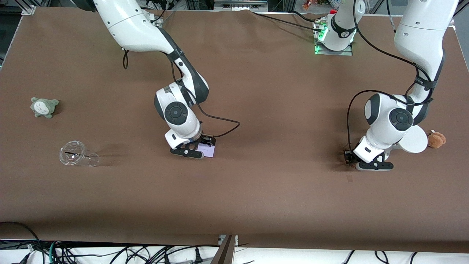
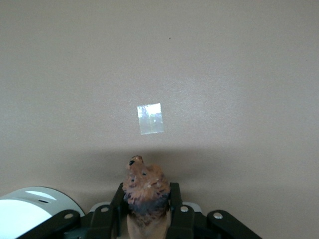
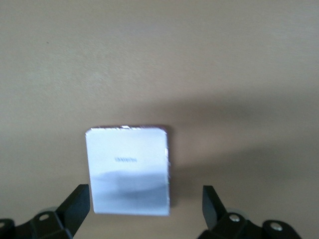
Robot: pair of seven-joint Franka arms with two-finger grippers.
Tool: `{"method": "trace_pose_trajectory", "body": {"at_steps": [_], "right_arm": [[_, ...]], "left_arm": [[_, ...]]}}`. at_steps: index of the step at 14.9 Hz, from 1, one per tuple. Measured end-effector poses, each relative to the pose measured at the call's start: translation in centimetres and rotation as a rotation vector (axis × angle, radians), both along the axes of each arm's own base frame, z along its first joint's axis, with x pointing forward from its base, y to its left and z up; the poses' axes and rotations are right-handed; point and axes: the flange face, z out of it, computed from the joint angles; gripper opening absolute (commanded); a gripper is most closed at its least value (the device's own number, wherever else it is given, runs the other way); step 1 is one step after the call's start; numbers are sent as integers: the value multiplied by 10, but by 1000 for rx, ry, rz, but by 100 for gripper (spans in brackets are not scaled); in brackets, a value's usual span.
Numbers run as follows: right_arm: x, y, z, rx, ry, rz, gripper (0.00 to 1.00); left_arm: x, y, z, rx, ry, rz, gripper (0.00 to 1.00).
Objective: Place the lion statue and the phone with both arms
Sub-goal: 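Lower the lion beside the lamp while the right gripper grasps the phone, then open the left gripper and withdraw while the right gripper lifts the phone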
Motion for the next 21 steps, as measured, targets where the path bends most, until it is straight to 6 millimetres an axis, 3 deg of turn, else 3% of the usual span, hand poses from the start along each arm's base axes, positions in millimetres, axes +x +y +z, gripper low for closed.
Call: {"method": "trace_pose_trajectory", "body": {"at_steps": [1,2,3,9,11,12,14,16,19,21], "right_arm": [[1,2,-6,5,-10,0,100],[2,2,-13,10,-19,0,100],[2,4,-20,16,-28,0,100],[-1,16,-40,23,-43,17,100],[-1,16,-41,24,-45,17,9],[-1,16,-41,23,-46,17,0],[0,16,-38,24,-49,17,0],[0,16,-38,24,-50,17,0],[4,20,-28,31,-60,20,0],[9,19,-4,15,-42,34,0]], "left_arm": [[0,0,-1,0,0,-1,30],[0,-1,-1,-1,1,-1,93],[0,-1,-1,-1,1,-2,100],[2,-1,2,-2,-6,-1,100],[5,-2,7,-3,-16,-2,100],[6,-3,14,-3,-25,-4,100],[8,-5,36,3,-23,-6,100],[7,-7,73,16,-5,-9,100],[-6,-22,145,37,37,-27,100],[-23,-28,199,54,61,-27,100]]}}
